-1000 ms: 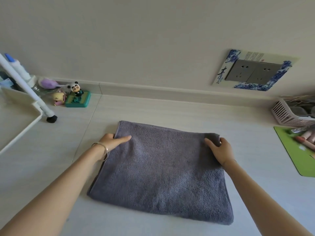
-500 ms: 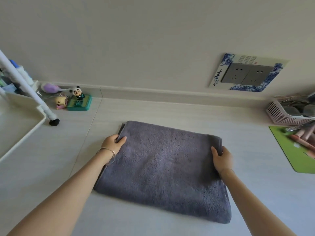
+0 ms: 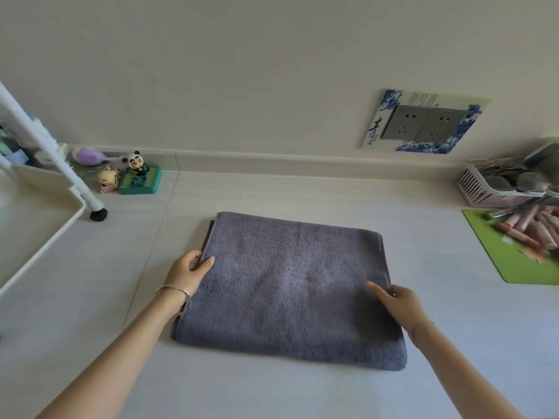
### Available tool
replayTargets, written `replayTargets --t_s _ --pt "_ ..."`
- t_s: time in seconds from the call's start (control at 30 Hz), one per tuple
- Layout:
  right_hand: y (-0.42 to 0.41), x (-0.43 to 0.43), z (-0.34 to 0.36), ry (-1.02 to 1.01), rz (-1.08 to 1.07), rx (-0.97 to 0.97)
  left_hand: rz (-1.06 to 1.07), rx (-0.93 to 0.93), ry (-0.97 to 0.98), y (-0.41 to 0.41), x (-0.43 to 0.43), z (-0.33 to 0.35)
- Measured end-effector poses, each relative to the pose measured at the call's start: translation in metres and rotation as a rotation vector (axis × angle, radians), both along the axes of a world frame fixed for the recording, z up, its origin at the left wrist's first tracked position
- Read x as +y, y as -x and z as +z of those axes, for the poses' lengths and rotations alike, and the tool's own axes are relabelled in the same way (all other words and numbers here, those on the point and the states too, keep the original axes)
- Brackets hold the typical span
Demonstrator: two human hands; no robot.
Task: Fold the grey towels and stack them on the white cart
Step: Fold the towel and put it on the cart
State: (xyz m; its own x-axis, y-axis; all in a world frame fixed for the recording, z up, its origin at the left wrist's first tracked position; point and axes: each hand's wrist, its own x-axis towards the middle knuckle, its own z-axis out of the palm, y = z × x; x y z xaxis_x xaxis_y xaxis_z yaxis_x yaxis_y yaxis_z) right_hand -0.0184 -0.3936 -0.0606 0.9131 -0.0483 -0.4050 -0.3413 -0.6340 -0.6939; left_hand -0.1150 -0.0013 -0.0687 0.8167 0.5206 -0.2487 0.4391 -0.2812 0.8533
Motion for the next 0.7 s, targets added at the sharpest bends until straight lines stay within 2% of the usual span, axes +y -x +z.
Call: replayTargets --t_s 0.17,0.27,0.33,0.47,0.6,0.7 --pt "0.023 0.008 0.000 -0.052 -0.119 -0.165 0.098 -0.138 0.020 0.015 -0.005 0.002" --pt "0.031 0.010 -0.003 -0.017 -0.109 -0.163 0.111 0.024 -0.047 0.029 -0.007 0.001" --pt "0.034 0.010 -0.004 0.011 -0.087 -0.172 0.008 0.100 -0.107 0.042 -0.007 -0.002" --pt "0.039 0.012 -0.003 0.030 -0.070 -0.279 0.010 -0.061 -0.178 0.057 -0.012 -0.003" --pt "0.046 0.009 -0.010 0.082 -0.089 -0.192 0.043 0.042 -0.179 0.074 -0.015 -0.012" --pt "0.049 0.006 -0.011 0.112 -0.075 -0.157 0.018 0.042 -0.229 0.084 -0.012 -0.019"
